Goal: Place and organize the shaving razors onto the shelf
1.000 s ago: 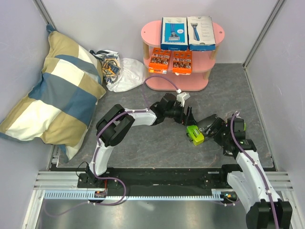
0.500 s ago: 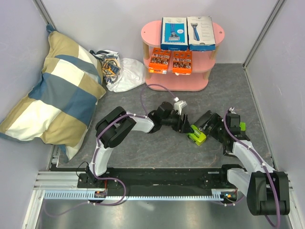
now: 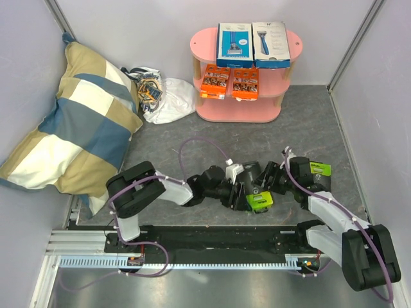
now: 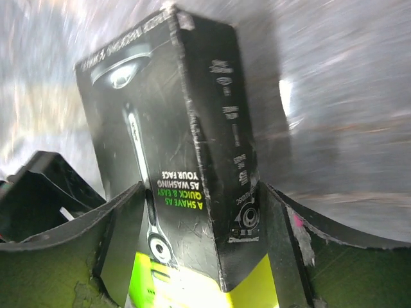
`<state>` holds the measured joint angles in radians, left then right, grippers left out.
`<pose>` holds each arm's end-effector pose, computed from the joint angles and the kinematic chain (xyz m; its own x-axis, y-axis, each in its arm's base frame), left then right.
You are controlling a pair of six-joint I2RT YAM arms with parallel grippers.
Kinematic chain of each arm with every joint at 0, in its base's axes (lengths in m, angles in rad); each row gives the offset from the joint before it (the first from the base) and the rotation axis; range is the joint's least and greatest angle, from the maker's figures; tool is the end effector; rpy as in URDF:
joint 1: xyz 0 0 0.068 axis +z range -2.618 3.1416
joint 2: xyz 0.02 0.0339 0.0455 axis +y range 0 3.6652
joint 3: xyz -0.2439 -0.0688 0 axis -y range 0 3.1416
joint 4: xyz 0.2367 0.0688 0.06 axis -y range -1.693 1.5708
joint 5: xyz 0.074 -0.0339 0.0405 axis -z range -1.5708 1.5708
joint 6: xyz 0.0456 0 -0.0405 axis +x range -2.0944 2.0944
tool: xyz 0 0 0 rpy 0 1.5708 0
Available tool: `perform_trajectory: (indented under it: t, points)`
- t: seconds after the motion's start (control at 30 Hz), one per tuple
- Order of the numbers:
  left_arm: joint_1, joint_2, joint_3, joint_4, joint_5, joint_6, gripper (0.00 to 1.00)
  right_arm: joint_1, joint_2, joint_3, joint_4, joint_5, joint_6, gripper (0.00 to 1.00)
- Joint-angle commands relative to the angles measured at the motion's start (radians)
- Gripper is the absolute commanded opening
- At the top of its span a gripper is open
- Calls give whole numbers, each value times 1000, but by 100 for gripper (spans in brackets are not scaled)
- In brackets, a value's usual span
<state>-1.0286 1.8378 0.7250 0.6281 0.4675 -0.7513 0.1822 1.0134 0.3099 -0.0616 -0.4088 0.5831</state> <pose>0.1601 -0.3055 0.1095 -0.8381 0.2104 -0.5033 0.5451 0.3595 -0.7574 0.1874 0.0530 0.1329 -0.8154 0.3635 -0.4505 0.0009 0.7790 0.6270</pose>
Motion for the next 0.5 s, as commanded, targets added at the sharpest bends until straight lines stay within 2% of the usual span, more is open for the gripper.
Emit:
perform_trajectory:
  t: [0.0,0.2,0.37,0.47]
  points:
    - [-74,-124,-42,130,-90,-89,70,138,-13,-22,-109,-113,32,71]
    - [-146,-290,-182,85,-225,-155,70,192,-91,-51,-231,-146,57,69]
    - [-198,-477,-233,-62,-369,-172,72,209,-176,-32,-345,-159,55,68]
    - [-226,-515,-236,-200,-449,-206,76,211,-174,-37,-371,-160,41,68]
